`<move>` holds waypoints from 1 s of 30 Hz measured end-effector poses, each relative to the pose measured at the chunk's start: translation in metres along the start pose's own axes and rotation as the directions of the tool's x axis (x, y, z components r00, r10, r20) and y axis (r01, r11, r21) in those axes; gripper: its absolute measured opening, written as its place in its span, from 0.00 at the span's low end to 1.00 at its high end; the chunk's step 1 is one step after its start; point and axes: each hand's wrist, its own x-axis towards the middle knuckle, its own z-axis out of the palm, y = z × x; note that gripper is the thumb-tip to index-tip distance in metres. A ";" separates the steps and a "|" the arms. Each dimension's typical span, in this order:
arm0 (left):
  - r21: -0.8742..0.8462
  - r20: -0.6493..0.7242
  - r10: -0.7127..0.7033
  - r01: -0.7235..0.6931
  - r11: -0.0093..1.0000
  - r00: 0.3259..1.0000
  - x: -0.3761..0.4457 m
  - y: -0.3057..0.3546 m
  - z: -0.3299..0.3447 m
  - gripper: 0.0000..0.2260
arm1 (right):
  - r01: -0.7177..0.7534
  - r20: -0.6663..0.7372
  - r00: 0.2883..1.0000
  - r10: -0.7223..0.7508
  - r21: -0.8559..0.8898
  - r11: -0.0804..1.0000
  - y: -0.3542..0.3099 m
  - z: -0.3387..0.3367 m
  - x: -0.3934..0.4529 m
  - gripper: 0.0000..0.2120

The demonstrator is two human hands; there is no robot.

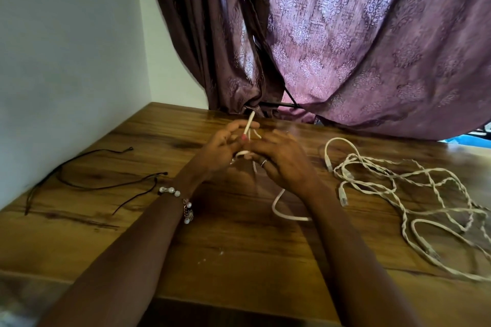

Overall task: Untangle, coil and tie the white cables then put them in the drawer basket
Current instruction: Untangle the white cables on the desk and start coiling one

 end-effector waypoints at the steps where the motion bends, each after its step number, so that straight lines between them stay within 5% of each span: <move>1: -0.001 0.041 -0.017 0.017 1.000 0.999 0.000 0.001 0.001 0.10 | -0.030 -0.073 0.997 0.033 0.046 0.998 0.002 -0.002 -0.001 0.11; 7: -0.108 0.101 -0.156 0.167 0.980 0.983 -0.002 0.015 0.005 0.12 | -0.152 -0.284 0.938 0.199 0.180 0.972 0.014 -0.010 -0.007 0.08; 12: -0.193 0.146 -0.105 0.132 0.972 0.984 -0.003 0.022 -0.007 0.16 | -0.208 -0.445 0.879 0.169 -0.039 0.977 0.013 -0.013 -0.008 0.11; 18: -0.525 0.055 -0.069 0.087 0.847 0.996 -0.004 0.027 -0.023 0.15 | -0.383 -0.521 0.823 0.225 -0.218 0.898 0.014 -0.013 -0.008 0.19; 26: -0.225 0.029 -0.122 0.125 0.966 0.992 -0.001 0.013 -0.021 0.16 | -0.416 -0.656 0.688 0.311 -0.005 0.909 0.007 -0.020 -0.006 0.15; 30: -0.550 -0.035 -0.120 0.081 0.831 0.992 0.000 0.018 -0.024 0.24 | -0.355 -0.502 0.799 0.331 0.050 0.933 0.018 -0.016 -0.004 0.07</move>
